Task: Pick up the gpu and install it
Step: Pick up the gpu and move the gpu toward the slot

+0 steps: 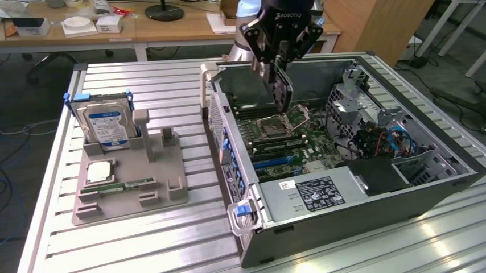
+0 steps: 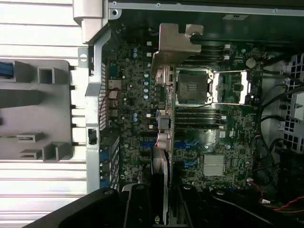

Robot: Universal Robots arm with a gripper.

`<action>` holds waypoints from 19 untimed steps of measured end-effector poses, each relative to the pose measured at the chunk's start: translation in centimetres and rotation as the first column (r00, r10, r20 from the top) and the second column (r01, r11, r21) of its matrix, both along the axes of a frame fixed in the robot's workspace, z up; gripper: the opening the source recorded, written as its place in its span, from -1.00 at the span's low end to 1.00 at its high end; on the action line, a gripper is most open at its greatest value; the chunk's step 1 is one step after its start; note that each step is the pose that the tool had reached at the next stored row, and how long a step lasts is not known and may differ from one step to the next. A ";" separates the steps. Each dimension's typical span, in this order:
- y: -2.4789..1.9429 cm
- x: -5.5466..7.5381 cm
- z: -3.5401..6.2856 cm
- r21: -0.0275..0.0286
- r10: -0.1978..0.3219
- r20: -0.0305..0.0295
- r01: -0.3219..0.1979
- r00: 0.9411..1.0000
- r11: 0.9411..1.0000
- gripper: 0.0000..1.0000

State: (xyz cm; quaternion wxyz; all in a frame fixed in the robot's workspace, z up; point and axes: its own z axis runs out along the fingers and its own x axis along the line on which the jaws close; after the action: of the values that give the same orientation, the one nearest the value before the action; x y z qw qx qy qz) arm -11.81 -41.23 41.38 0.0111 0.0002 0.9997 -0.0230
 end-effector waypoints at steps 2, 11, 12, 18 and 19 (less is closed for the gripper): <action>0.00 0.2 0.00 0.000 0.000 0.000 0.000 1.000 1.000 -0.47; 0.00 1.4 -0.03 0.000 0.000 0.000 0.000 1.000 1.000 -0.47; 0.00 1.5 -0.03 0.000 0.000 0.000 0.000 1.000 1.000 -0.47; 0.00 2.3 -0.05 0.000 0.000 0.000 0.000 1.000 1.000 -0.47; 0.00 2.4 -0.05 0.000 0.000 0.000 0.000 1.000 1.000 -0.47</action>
State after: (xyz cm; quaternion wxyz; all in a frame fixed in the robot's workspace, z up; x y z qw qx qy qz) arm -9.41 -41.23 41.33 0.0111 0.0001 0.9997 -0.0230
